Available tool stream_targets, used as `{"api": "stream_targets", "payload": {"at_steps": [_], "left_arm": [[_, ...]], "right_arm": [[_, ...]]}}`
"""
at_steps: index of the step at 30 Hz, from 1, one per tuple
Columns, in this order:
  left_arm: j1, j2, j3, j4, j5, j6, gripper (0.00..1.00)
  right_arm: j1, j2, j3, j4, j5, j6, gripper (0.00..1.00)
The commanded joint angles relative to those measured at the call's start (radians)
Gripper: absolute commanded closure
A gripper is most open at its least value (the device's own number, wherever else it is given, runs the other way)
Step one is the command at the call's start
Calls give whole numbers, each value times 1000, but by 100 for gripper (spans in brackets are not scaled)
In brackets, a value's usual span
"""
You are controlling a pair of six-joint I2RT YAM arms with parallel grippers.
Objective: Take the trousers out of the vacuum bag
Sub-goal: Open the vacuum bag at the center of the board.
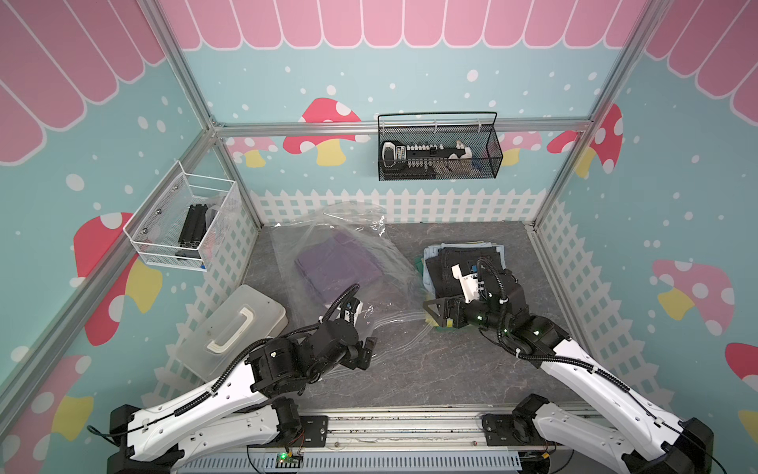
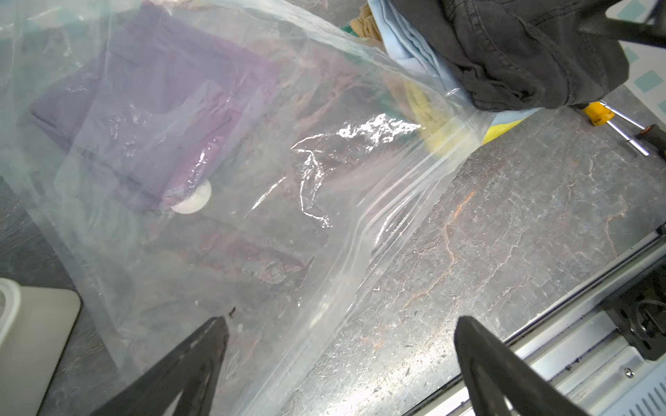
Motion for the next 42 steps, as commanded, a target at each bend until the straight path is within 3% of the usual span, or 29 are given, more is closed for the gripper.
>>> {"api": "stream_targets", "payload": {"at_steps": [1, 11, 34, 42], "left_arm": [[-9, -28, -39, -54, -36, -48, 1], [-11, -5, -57, -63, -77, -69, 1], [-54, 9, -80, -58, -135, -96, 1], [-89, -16, -87, -106, -202, -172, 1]], "right_arm": [[44, 0, -22, 54, 36, 22, 1], [140, -42, -36, 64, 111, 12, 1], [148, -70, -144, 164, 97, -19, 1], [149, -41, -144, 198, 80, 7, 1]]}}
